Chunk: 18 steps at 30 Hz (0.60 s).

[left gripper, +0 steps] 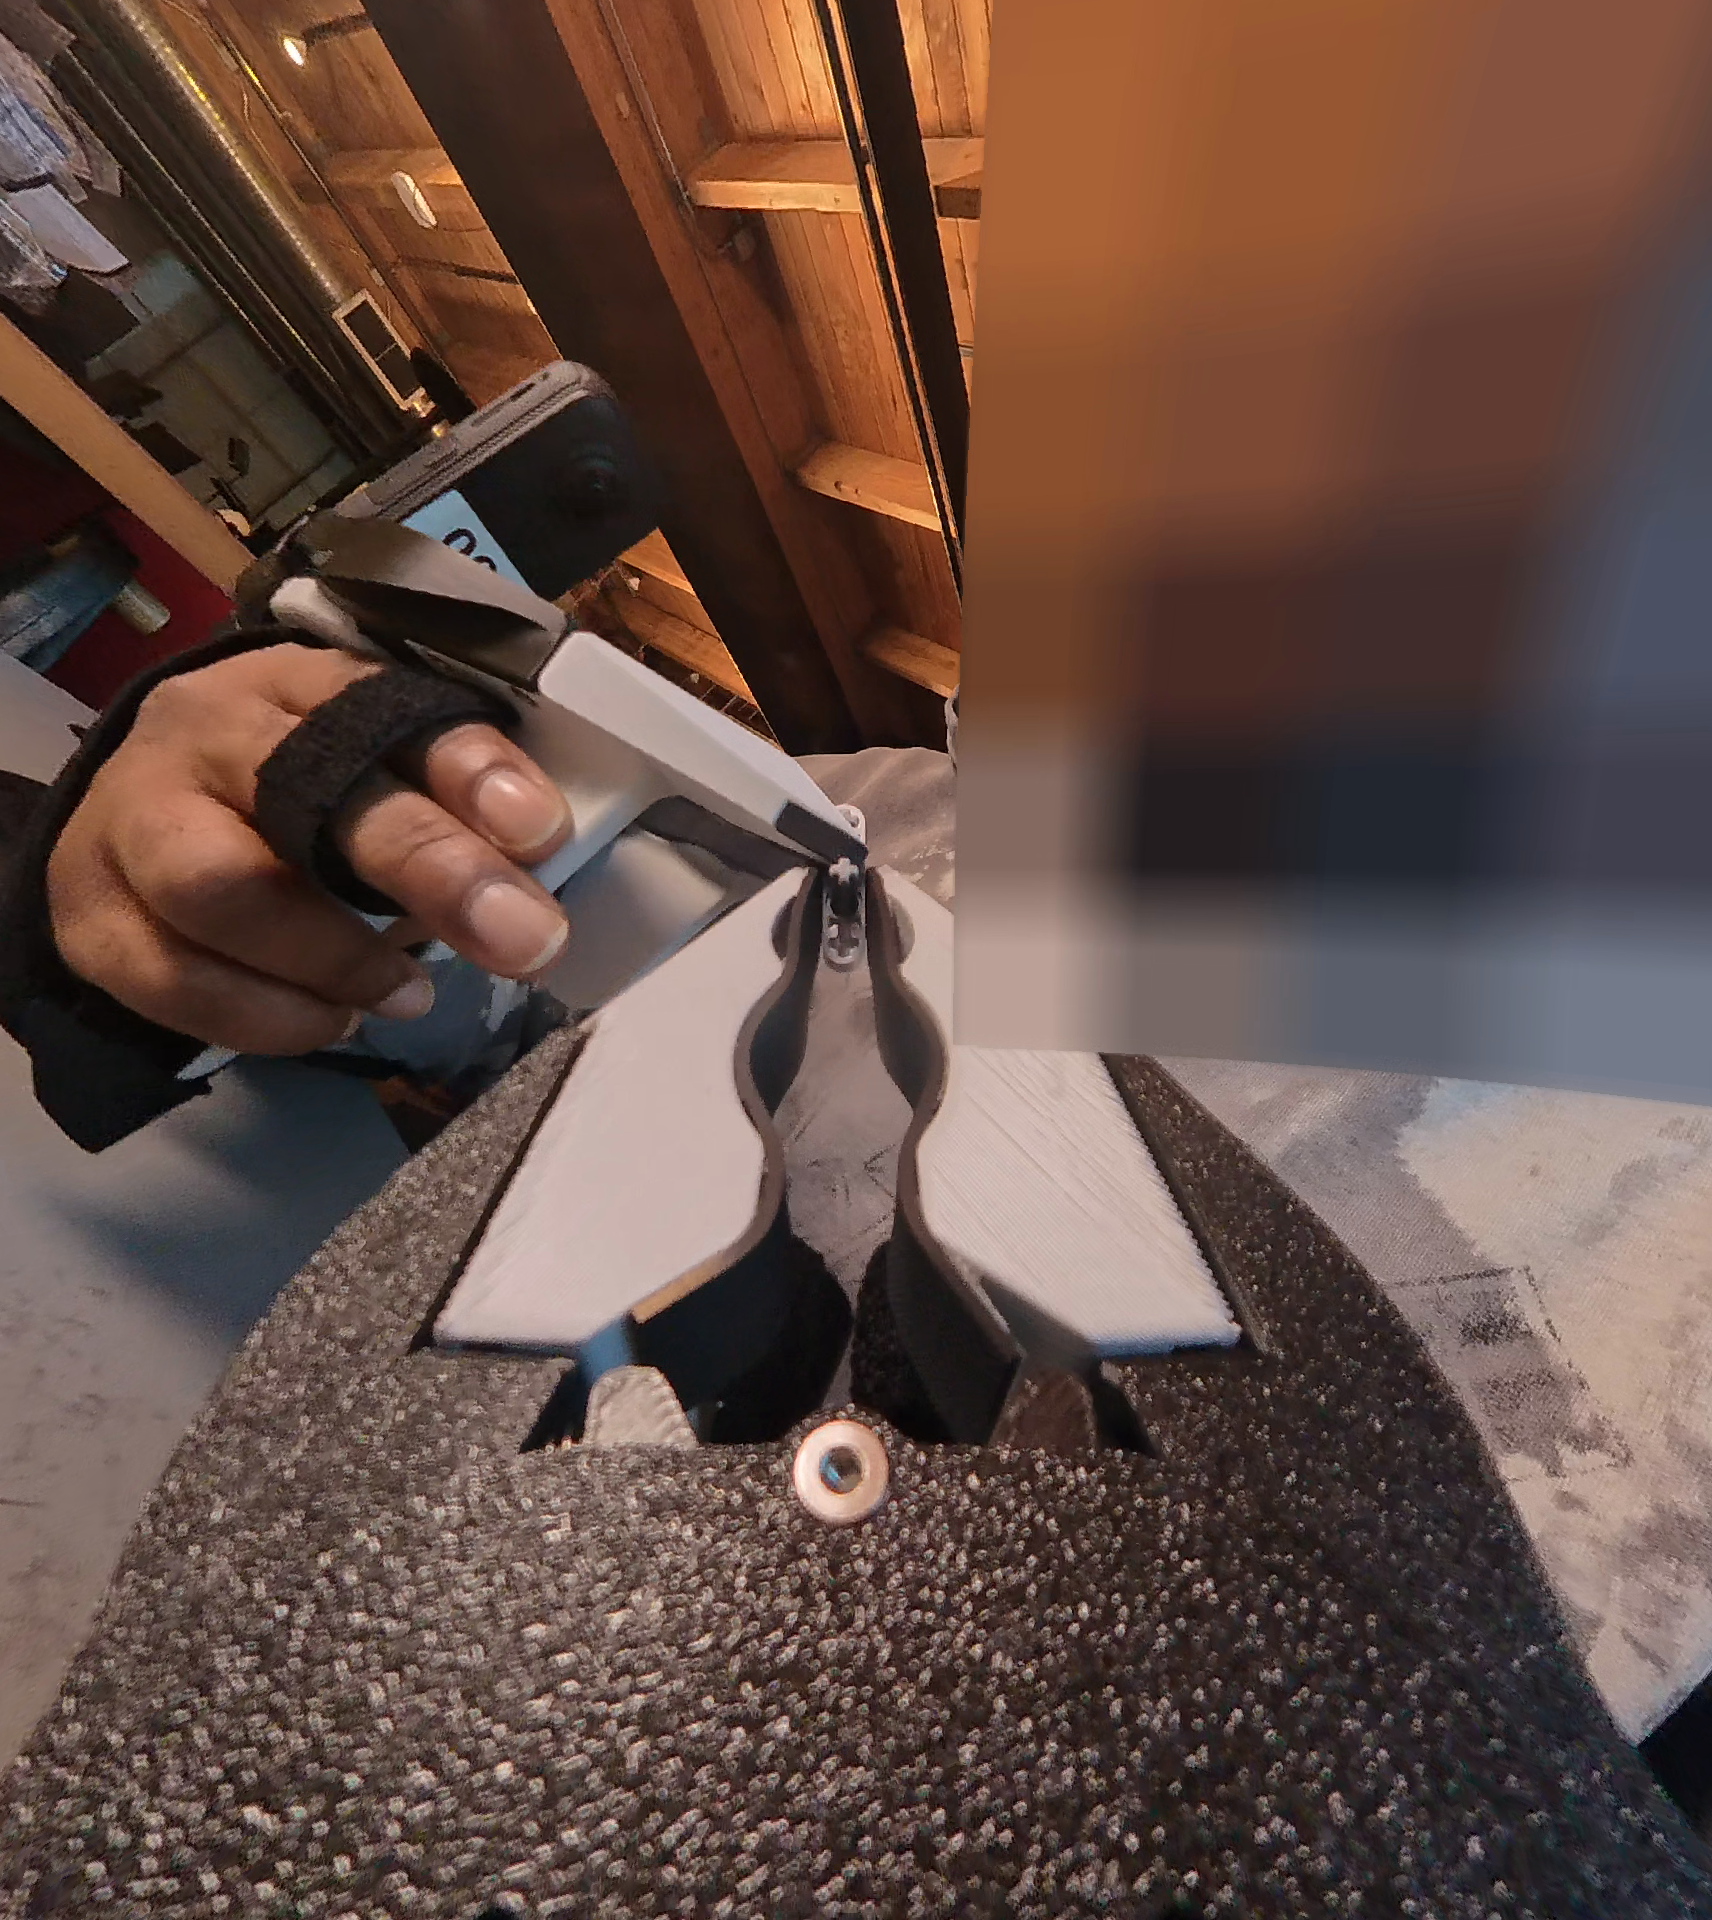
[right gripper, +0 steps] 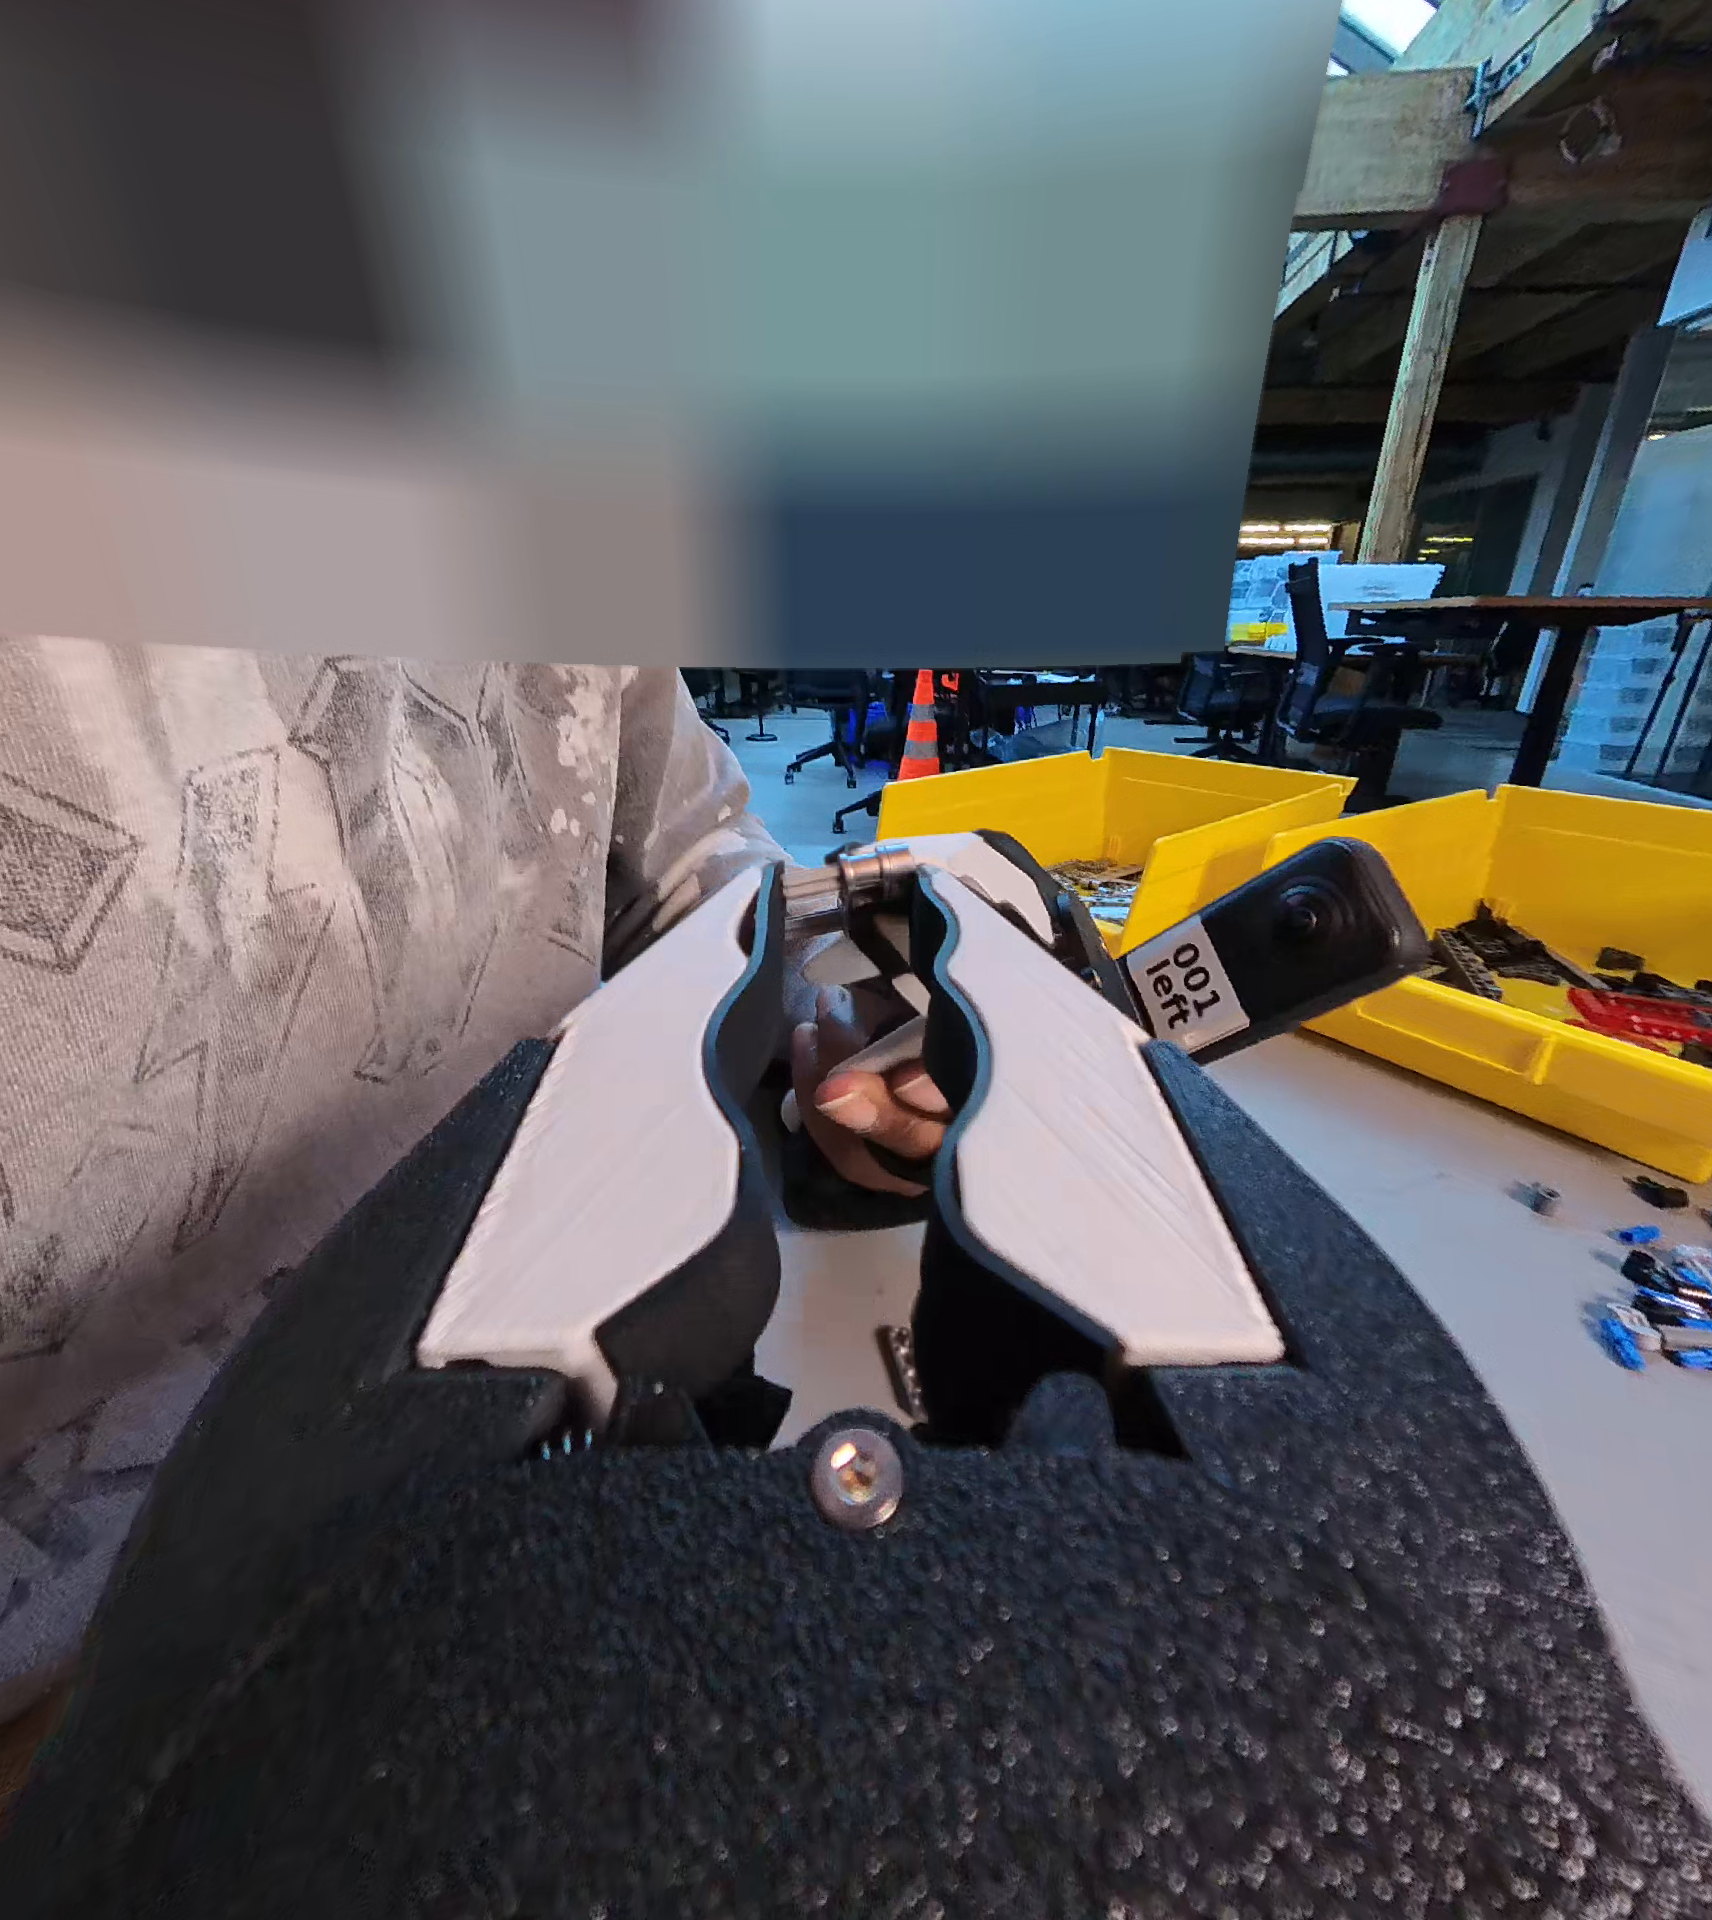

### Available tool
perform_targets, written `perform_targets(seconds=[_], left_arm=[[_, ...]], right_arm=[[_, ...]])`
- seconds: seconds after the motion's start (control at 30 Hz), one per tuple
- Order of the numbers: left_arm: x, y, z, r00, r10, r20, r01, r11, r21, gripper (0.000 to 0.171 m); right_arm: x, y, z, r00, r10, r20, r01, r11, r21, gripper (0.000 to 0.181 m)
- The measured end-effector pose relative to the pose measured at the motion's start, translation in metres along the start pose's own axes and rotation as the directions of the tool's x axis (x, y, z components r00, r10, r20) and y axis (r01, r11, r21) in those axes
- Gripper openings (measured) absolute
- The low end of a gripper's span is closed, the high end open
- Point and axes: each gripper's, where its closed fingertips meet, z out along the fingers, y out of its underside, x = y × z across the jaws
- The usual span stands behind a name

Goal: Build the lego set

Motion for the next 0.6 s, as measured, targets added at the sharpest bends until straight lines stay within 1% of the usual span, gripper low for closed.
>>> perform_targets(seconds=[0.3, 0.47, 0.6], left_arm=[[0.009, -0.003, 0.002, 0.997, 0.078, -0.024, -0.078, 0.997, 0.012, 0.005], [0.007, -0.004, 0.000, 0.997, 0.074, -0.018, -0.074, 0.997, 0.016, 0.005], [0.006, -0.006, -0.001, 0.998, 0.060, -0.017, -0.060, 0.998, 0.012, 0.005]], right_arm=[[0.000, -0.011, 0.005, 0.988, 0.149, 0.040, -0.154, 0.979, 0.136, 0.020], [0.003, -0.010, 0.004, 0.983, 0.176, 0.045, -0.181, 0.972, 0.147, 0.020], [0.005, -0.009, 0.004, 0.987, 0.160, 0.020, -0.161, 0.978, 0.136, 0.019]])
